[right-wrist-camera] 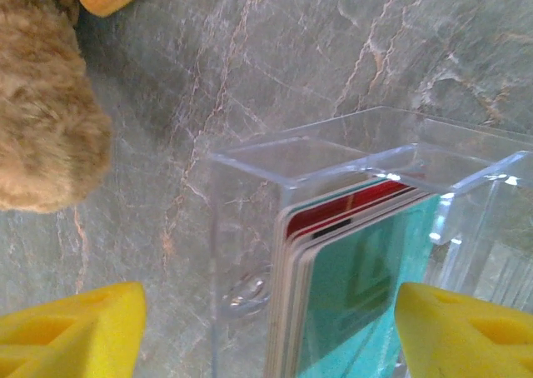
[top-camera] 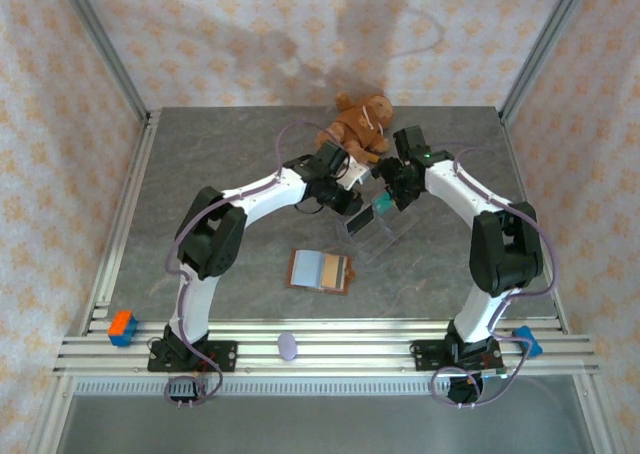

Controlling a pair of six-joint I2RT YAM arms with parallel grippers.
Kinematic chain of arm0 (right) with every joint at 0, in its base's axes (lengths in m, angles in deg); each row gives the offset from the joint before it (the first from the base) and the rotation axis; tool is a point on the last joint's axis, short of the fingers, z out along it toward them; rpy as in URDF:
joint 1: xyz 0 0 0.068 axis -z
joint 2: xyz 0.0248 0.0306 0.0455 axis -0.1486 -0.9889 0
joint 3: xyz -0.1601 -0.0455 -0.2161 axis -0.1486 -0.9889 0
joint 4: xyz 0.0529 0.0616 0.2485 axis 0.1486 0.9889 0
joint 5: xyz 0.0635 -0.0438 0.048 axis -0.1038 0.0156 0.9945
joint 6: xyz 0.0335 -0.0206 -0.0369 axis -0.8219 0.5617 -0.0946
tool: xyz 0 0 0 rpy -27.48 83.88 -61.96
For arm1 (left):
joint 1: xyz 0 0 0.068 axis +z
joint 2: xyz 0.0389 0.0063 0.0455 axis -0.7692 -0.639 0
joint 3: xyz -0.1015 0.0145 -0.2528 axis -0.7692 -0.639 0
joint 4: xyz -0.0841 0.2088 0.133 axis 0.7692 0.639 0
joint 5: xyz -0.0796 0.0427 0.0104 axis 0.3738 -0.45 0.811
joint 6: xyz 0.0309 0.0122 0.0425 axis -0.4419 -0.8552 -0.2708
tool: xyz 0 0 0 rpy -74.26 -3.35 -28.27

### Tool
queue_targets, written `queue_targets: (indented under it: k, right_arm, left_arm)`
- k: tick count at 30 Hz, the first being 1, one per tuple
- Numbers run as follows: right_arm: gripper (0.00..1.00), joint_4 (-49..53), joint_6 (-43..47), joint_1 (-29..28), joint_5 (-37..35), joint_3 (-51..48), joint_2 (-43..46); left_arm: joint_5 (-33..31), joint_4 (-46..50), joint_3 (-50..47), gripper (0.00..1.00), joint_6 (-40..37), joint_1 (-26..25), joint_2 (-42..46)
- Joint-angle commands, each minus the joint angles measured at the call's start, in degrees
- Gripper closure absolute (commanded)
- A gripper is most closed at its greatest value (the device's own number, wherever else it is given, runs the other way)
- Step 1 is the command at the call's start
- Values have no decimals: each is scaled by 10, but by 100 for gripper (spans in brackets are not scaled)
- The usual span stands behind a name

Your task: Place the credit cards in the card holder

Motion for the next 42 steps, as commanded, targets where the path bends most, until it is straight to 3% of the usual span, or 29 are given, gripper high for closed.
queue_targets:
  k: [1, 15, 25, 37, 42]
  right_arm:
    - [22, -20, 33, -1, 39, -13, 19]
    - [34, -134, 57, 9, 87, -68, 39]
    - [37, -159, 77, 11, 92, -98, 48]
    - [44, -223, 70, 14, 117, -132, 62]
    - [53, -243, 63, 17, 129, -142, 60]
  left_arm:
    - [11, -27, -12, 90, 34, 10, 31]
    - [19, -113, -55, 96, 119, 9, 60]
    - [-24, -112, -55, 73, 136, 9, 85]
    - [-35, -98, -80, 81, 138, 15, 87]
    - [-40, -109, -106, 81, 139, 20, 100]
